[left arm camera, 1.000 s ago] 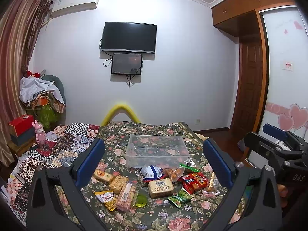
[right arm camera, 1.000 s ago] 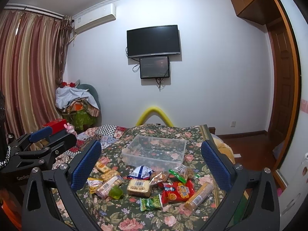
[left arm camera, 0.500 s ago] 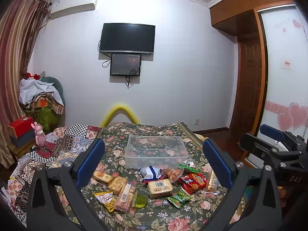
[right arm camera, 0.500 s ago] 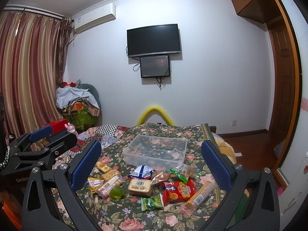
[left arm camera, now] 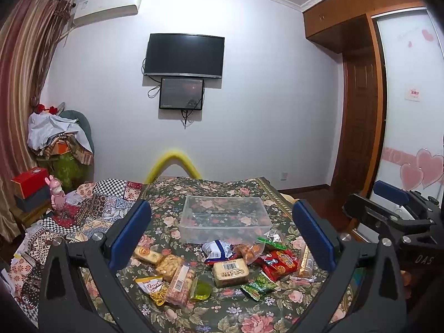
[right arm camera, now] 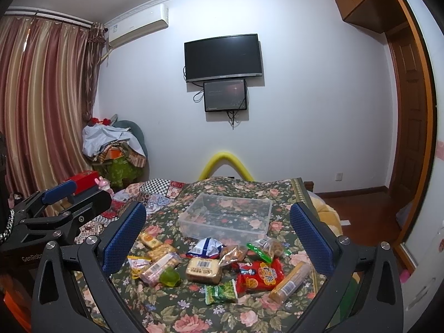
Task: Organize snacks
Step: 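Reach the left tool to the white-yellow chip bag while the right tool reaches the long biscuit pack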
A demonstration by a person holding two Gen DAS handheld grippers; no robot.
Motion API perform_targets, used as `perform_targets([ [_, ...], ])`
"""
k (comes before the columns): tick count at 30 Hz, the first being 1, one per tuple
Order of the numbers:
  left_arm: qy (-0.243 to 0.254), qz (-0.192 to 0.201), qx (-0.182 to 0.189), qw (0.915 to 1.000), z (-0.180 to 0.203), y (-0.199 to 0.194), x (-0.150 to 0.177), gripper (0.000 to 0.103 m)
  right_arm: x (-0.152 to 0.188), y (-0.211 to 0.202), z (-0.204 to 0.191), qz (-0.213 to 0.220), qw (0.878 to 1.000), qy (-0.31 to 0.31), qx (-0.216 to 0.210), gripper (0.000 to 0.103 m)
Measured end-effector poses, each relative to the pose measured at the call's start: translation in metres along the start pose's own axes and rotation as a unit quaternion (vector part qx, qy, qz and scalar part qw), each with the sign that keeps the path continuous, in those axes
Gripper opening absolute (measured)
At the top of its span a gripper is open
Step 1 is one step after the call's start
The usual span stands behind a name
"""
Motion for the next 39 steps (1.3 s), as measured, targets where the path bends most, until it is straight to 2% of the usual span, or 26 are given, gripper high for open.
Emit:
perform_targets([
  [15,-0.005,-0.006,0.000,1.0000,-0.002,0.003,0.003,0.103,0.001,0.003,-0.001,-0.004,1.000,0.002,0.000,0.103],
  [22,-0.005,-0.023,0.005,0.9997,-0.007,0.013,0.014,0.103,0.013,0.009,0.001,-0.020,1.000,-0.002,0.001,0.103],
  [26,-0.008,-0.044,0.000,0.9990,-0.022,0.023,0.030,0.103,0.032,0.018,0.013,-0.052,0.999,-0.012,0.013,0.103],
  [29,-0.018,-0.075,-0.003,0.9970,-0.038,0.035,0.046,0.102,0.052,0.028,0.027,-0.089,0.995,-0.009,0.034,0.103],
  [34,-0.014,-0.122,-0.037,0.9917,-0.069,0.054,0.076,0.091,0.081,0.044,0.059,-0.147,0.987,0.021,0.061,0.102],
  [39,-0.014,-0.175,-0.061,0.9826,-0.097,0.071,0.112,0.087,0.106,0.055,0.087,-0.192,0.976,0.051,0.085,0.095],
])
Point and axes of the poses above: each gripper's, at about its wrist camera, not at the fingertips, and y roughly the way its jaws point, z to its right, x to its underside, the point moved 5 cm from there along y, roughly the way its jaws point, and after that the axes turned 9 degrees about z, right-handed, at the moved point
